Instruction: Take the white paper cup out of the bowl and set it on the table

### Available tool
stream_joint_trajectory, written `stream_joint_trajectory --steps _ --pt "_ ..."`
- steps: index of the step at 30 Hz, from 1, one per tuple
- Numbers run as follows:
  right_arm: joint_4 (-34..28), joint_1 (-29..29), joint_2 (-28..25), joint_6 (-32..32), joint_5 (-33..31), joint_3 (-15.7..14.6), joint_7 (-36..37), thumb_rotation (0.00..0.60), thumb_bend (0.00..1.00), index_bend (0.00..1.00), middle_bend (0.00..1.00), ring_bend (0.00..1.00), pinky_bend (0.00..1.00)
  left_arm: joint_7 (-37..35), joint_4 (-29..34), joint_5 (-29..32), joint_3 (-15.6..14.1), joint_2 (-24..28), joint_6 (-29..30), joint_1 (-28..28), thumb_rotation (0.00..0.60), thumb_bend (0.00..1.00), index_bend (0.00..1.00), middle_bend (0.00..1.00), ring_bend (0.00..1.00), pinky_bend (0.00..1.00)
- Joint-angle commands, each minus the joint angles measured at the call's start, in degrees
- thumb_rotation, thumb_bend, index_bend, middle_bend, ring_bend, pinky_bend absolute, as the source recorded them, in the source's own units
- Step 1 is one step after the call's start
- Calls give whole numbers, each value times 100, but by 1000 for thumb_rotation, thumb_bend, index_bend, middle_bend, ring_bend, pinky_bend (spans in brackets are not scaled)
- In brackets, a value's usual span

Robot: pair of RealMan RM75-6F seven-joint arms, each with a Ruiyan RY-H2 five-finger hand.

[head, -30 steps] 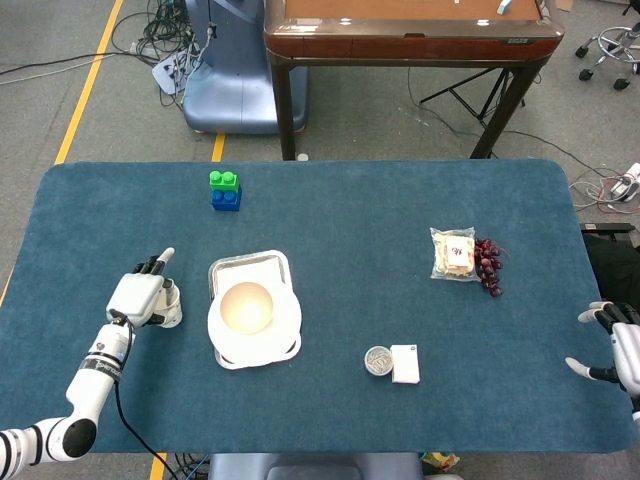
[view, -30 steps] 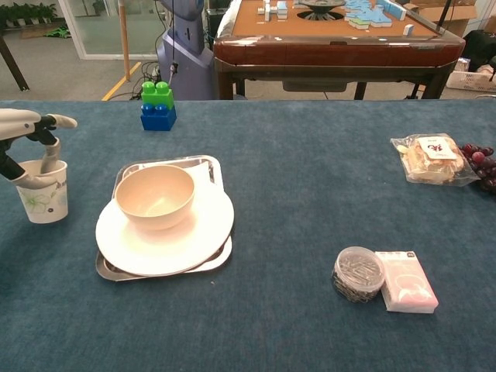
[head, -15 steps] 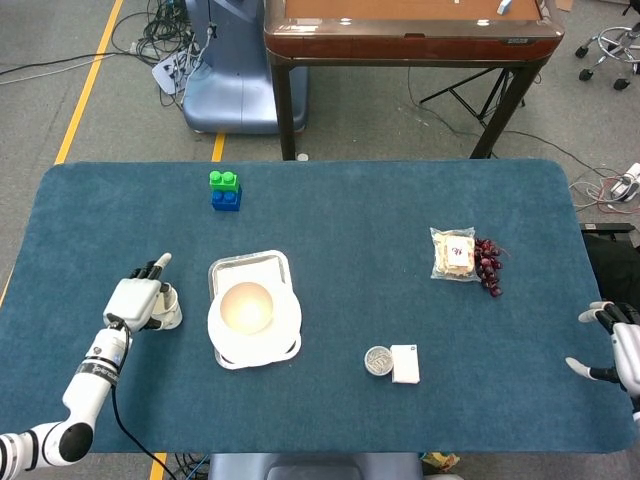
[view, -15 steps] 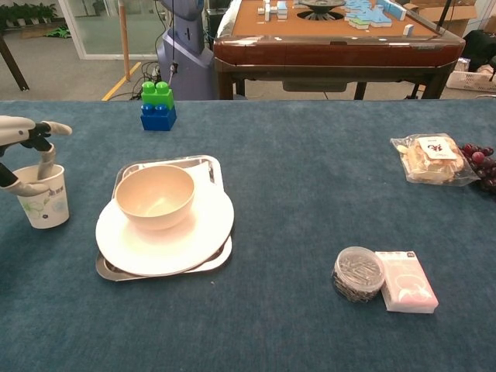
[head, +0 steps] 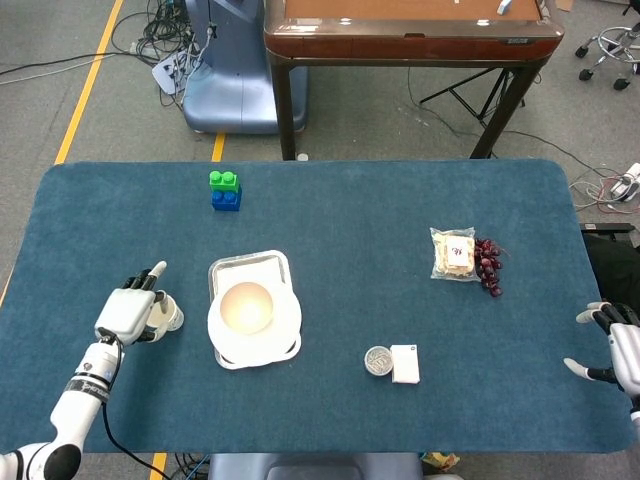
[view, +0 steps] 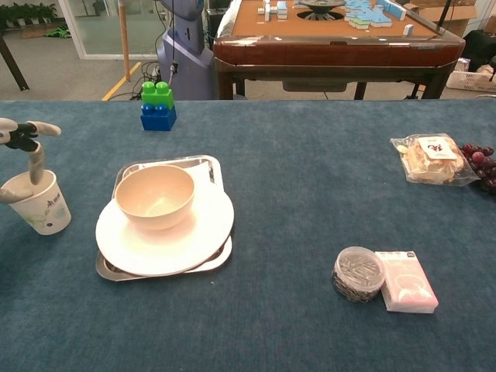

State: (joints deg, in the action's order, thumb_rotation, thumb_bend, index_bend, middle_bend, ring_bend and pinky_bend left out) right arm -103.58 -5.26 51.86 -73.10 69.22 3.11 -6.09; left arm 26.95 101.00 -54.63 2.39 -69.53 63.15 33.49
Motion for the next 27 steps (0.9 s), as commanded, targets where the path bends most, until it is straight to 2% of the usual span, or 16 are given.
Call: stream_joint_trajectory --steps 1,11,15,18,23,27 --pt "0 2 1 -8 3 1 -3 600 0 363 242 140 325 14 119 -115 -54 77 136 -103 600 294 483 0 0 128" --pt "3 -5 17 -1 1 -5 -37 600 0 364 242 141 325 -153 411 -865 -292 306 800 -611 600 295 476 0 0 128" --pt "2 -8 37 -7 8 -12 -77 600 0 363 242 140 325 -443 427 -1310 -389 406 1165 -911 600 294 447 0 0 128" --pt "-3 -10 51 -10 8 -19 -115 600 0 364 242 140 325 -736 320 -1664 -474 442 1443 -1156 600 294 365 0 0 128" --pt "-7 -13 74 -16 -3 -25 -174 600 0 363 242 140 325 -1121 -3 -2083 -600 410 1838 -1539 600 293 116 0 0 128" --pt "-8 -16 89 -19 -7 -29 -212 600 0 364 242 140 325 -1243 -225 -2316 -666 376 2101 -1798 600 293 84 0 0 128"
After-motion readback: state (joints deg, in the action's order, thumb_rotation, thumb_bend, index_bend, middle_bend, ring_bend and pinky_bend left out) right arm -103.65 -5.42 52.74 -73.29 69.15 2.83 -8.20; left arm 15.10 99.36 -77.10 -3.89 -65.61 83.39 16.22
